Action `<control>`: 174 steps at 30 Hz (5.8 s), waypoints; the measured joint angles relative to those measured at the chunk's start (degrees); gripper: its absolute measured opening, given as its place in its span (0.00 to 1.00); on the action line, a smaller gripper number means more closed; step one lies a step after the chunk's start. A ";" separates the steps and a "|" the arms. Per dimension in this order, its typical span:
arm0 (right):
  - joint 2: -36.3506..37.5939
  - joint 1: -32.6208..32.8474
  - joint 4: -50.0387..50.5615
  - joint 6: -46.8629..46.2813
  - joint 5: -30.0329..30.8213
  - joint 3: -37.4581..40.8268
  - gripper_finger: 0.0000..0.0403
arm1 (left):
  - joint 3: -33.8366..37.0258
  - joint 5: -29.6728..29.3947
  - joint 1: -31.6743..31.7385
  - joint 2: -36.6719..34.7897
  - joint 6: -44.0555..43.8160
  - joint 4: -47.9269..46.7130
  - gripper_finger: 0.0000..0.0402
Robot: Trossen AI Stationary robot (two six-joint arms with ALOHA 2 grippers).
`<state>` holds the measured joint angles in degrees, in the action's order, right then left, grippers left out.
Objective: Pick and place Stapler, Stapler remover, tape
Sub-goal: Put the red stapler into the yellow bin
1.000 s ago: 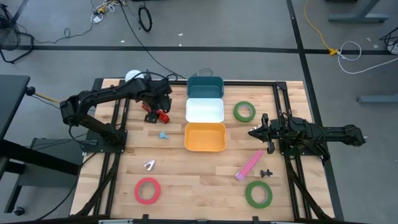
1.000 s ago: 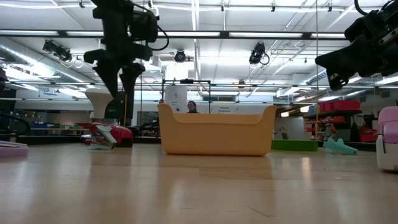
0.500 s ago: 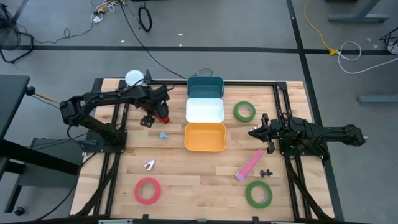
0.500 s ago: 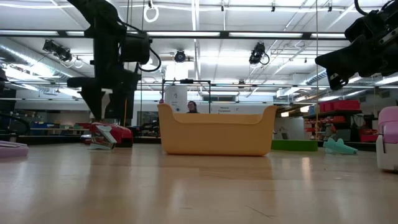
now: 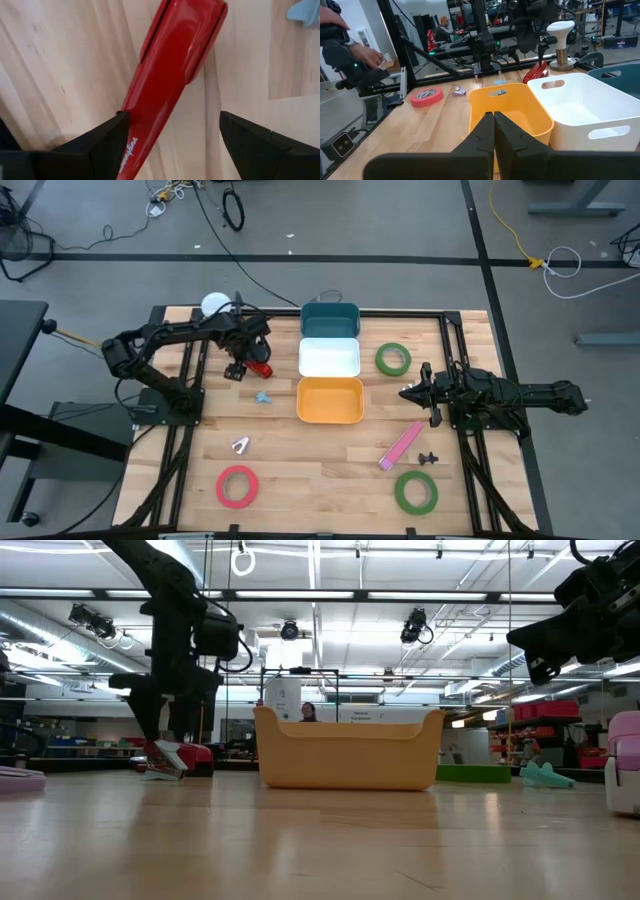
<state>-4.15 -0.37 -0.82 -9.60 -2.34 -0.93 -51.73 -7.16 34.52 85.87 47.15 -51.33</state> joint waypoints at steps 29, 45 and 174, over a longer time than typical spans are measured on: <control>0.01 -0.01 0.00 0.01 -0.05 0.02 0.02 | -0.04 -3.92 -0.81 6.03 4.95 2.40 0.55; 0.00 0.01 -0.01 0.01 -0.05 0.02 0.02 | -0.03 -4.48 -1.27 6.03 5.21 1.99 0.42; -0.01 0.00 -0.02 0.01 -0.05 0.00 0.02 | -34.11 56.30 -18.95 24.72 -31.88 11.23 0.41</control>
<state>-4.16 -0.37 -0.84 -9.58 -2.39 -0.93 -85.84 49.13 15.57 110.59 15.27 -40.10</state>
